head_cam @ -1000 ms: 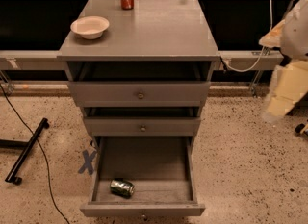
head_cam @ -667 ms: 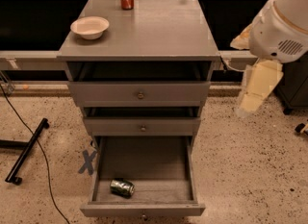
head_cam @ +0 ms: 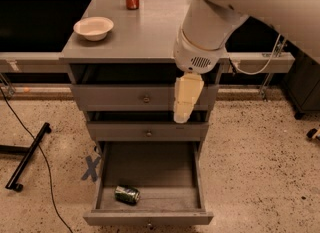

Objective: Pick green can from bottom drawer and place on counter

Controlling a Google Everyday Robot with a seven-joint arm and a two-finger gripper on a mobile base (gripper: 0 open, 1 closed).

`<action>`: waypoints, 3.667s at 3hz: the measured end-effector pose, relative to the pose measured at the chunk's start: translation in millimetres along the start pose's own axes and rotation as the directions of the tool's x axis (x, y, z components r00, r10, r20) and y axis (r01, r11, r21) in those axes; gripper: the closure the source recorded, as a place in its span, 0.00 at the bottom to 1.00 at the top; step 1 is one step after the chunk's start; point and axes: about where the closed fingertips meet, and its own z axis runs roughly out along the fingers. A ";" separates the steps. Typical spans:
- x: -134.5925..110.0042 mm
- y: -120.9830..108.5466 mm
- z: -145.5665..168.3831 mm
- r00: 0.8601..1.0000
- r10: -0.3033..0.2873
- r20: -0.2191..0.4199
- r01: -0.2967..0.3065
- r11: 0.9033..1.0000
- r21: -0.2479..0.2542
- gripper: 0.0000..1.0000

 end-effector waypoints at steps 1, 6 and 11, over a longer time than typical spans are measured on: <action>0.0 0.0 0.0 1.000 0.000 0.000 0.000 1.000 0.000 0.00; -45.7 -1.7 313.2 0.960 0.100 0.260 -0.061 0.986 -0.156 0.00; -10.9 -18.5 437.6 0.853 0.240 0.463 -0.197 0.970 -0.140 0.00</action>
Offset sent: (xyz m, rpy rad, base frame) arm 0.0432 0.0546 -0.1242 0.1803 0.1685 0.1407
